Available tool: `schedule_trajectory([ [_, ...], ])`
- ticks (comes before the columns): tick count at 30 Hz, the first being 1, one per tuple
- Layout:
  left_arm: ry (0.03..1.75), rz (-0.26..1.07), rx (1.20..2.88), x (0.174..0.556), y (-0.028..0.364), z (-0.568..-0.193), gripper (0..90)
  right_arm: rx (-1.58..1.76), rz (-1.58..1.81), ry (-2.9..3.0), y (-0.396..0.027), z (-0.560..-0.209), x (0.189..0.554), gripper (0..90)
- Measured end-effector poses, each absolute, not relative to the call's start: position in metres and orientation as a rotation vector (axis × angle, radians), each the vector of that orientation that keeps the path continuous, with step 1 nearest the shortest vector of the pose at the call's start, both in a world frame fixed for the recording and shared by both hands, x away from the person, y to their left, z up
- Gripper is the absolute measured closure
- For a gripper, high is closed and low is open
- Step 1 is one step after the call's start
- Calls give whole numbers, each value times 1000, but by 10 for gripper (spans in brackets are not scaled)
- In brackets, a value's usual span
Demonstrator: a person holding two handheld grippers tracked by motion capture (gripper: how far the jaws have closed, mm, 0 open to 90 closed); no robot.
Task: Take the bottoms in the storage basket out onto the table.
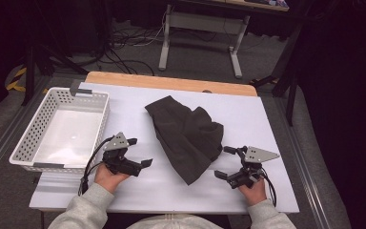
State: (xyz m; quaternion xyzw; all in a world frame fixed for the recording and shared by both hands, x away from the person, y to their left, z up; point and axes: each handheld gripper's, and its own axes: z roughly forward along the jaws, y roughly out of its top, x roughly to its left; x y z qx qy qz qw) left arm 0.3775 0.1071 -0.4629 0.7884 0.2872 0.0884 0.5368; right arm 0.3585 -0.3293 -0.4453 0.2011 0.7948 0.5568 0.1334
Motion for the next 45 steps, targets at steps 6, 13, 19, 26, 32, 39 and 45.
schedule_trajectory([
  [6,640,232,1906,373,103,-468,0,583,1612,2308,-329,-445,359,6],
  [13,655,243,1908,376,102,-470,0,582,1611,2310,-329,-446,359,6],
  [19,650,250,1902,376,102,-470,0,580,1608,2310,-328,-446,359,6],
  [26,647,255,1899,376,102,-469,0,580,1609,2309,-328,-446,359,7],
  [32,651,255,1887,376,103,-469,0,581,1609,2308,-328,-446,359,7],
  [39,655,267,1889,376,103,-469,0,582,1608,2308,-328,-446,359,6],
  [45,655,278,1892,376,103,-469,0,584,1605,2307,-328,-446,359,6],
])
